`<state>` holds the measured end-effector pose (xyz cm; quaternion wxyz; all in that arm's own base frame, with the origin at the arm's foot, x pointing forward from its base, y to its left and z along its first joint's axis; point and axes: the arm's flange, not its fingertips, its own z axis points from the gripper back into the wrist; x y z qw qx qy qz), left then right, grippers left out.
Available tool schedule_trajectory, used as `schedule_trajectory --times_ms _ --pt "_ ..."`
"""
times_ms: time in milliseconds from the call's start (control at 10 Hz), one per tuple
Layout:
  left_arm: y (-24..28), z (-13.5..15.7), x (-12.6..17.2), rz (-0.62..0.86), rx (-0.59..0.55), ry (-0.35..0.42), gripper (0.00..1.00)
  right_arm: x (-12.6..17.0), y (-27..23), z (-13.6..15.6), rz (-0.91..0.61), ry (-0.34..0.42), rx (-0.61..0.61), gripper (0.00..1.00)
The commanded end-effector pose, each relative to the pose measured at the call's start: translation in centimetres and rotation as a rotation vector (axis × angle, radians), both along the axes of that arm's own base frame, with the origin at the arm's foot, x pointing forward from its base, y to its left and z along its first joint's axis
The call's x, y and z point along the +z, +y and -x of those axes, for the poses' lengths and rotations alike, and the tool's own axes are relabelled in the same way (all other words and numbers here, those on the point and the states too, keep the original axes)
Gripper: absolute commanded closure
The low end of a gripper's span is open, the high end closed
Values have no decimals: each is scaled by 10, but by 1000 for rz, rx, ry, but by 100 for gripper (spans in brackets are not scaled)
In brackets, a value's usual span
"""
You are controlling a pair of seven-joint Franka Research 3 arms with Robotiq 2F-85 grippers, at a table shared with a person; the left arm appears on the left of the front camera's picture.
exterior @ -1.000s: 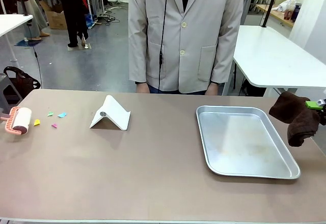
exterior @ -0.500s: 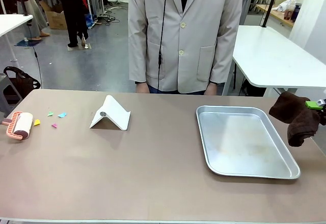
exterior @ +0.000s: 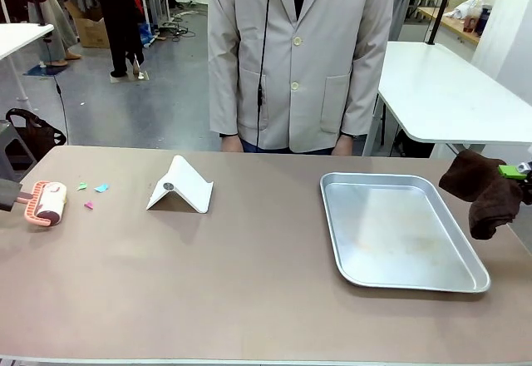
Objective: Clean the surface of the table.
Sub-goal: Clean the area not pointed to by the person.
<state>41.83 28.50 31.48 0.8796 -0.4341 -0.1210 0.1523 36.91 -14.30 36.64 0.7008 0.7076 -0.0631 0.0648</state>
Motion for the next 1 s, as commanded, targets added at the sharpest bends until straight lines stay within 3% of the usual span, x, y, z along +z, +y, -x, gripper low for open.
schedule_trajectory --times_ms 0,500,900 --pt "-18 -7 -21 -43 -36 97 78 6 0 -3 -15 -3 7 89" --pt "-62 -42 -32 -20 -133 208 78 6 0 -3 -15 -3 7 89" --pt "-91 -59 -33 -3 -200 174 78 6 0 -3 -15 -3 7 89"
